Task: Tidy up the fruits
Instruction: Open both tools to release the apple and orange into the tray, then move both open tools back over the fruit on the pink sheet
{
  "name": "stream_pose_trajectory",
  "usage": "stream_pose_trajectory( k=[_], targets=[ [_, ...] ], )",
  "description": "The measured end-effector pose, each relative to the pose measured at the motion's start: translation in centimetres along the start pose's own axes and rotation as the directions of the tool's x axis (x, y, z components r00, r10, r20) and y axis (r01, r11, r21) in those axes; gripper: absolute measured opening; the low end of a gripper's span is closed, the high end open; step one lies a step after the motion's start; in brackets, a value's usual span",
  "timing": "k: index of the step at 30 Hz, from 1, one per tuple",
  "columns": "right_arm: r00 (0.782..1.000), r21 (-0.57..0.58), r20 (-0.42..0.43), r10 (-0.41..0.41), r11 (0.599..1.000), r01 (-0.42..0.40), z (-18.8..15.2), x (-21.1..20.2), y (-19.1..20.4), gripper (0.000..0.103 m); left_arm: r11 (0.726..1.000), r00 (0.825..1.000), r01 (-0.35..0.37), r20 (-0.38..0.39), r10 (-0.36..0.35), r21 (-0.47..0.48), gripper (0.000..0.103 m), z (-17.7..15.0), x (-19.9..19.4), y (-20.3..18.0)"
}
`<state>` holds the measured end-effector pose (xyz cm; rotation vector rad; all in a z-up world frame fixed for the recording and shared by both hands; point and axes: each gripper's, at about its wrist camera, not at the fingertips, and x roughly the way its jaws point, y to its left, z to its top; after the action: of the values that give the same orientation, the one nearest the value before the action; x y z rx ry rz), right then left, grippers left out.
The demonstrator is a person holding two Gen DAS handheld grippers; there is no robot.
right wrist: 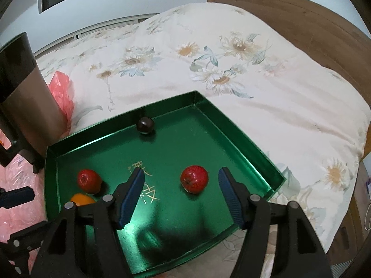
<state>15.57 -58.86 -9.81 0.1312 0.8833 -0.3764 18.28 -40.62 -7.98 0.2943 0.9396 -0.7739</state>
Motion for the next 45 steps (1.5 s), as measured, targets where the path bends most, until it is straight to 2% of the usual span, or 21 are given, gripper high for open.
stream_pose_trajectory(
  k=[6, 17, 26, 33, 39, 45],
  targets=[
    [1.0, 0.011, 0.011, 0.002, 1.0, -0.002, 0.2, -1.4, 0.7, 0.103, 0.999, 0.999, -0.031, 0.024, 0.03, 0.012, 0.047, -1.3, -2.6, 0.8],
    [0.998, -0.023, 0.008, 0.064, 0.998, -0.064, 0.1, -2.8, 5.3, 0.103, 0.991, 0.993, -0.109, 0.039, 0.112, -0.075, 0.047, -3.6, -6.4, 5.7],
    [0.993, -0.068, -0.017, 0.115, 0.991, -0.116, -1.3, -4.4, 9.2, 0.103, 0.97, 0.981, -0.19, 0.004, 0.193, -0.152, 0.047, -7.2, -8.3, 9.8],
    [0.986, -0.105, -0.052, 0.157, 0.981, -0.162, -2.7, -5.1, 12.7, 0.103, 0.955, 0.974, -0.224, -0.008, 0.227, -0.196, 0.047, -9.5, -10.1, 12.5],
    [0.976, -0.131, -0.092, 0.196, 0.97, -0.207, -4.3, -6.2, 16.0, 0.103, 0.94, 0.967, -0.251, -0.012, 0.255, -0.231, 0.047, -11.1, -11.8, 14.8],
    [0.949, -0.168, -0.167, 0.269, 0.94, -0.296, -6.6, -7.1, 20.9, 0.103, 0.921, 0.956, -0.291, -0.031, 0.293, -0.257, 0.047, -12.7, -13.1, 17.2]
  ],
)
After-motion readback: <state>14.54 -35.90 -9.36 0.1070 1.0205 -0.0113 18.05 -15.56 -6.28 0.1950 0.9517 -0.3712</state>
